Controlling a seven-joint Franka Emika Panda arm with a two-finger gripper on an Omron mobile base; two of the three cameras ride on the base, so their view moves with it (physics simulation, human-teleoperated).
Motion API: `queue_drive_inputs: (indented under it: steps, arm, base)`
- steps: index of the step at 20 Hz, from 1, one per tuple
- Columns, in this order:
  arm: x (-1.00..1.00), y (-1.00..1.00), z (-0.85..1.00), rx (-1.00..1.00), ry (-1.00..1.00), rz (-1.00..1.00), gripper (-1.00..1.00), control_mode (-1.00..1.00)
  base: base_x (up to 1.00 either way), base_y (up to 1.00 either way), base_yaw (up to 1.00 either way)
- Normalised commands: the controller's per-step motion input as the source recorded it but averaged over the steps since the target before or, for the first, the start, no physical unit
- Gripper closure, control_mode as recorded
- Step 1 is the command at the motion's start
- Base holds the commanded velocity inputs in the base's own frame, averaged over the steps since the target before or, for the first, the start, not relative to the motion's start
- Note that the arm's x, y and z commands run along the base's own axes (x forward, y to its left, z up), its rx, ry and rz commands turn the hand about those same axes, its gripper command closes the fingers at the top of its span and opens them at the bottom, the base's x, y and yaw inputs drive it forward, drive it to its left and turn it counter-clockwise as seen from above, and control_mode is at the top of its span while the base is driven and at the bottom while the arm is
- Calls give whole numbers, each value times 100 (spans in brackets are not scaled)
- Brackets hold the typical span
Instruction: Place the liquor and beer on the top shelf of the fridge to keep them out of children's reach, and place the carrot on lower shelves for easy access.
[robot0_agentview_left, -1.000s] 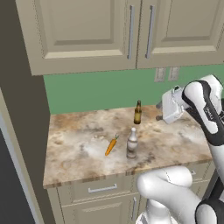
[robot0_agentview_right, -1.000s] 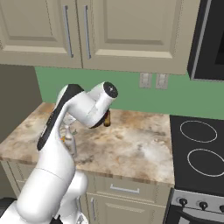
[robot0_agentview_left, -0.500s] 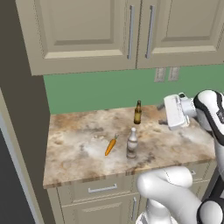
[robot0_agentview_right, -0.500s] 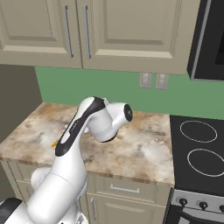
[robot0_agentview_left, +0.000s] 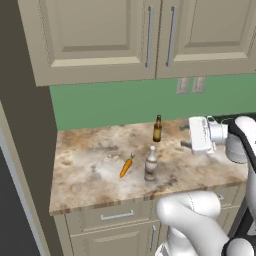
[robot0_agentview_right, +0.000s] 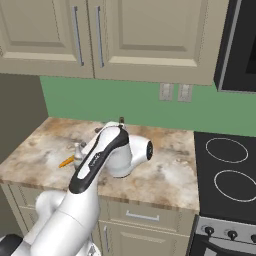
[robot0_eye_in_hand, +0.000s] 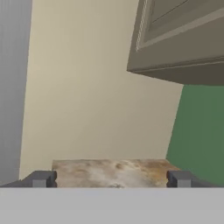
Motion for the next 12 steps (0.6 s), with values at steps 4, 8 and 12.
queue_drive_inputs:
  steps: [4,8,12]
  arm:
    - [-27,6,-9,16,11,0,-100,-100]
    - [-22,9,-22,13,14,0,-100,-100]
    - [-8,15,-24,7,21,2,-100,-100]
  base:
    - [0,0,0]
    - [0,0,0]
    - [0,0,0]
